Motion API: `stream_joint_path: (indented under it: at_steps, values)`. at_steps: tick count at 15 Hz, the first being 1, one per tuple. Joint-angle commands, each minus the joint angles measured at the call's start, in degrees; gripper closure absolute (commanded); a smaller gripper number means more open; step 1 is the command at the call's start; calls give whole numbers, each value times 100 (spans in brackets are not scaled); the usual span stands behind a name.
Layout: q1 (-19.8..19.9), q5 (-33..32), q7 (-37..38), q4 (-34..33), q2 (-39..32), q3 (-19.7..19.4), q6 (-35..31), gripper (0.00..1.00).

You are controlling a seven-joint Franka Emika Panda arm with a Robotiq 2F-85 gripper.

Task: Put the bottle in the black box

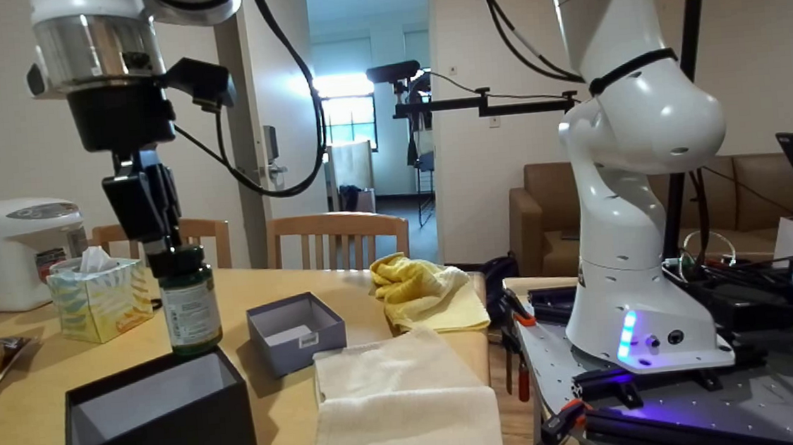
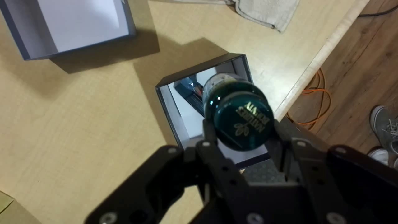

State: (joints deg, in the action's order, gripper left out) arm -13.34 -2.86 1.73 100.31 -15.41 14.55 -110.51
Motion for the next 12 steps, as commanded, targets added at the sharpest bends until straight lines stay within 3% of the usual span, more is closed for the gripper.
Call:
stream_joint_path:
  at_steps: [1, 12]
  values:
    - [-61, 167, -78, -289, -109, -62, 213, 82]
    - [-140, -57, 9, -399, -163, -180, 205, 82]
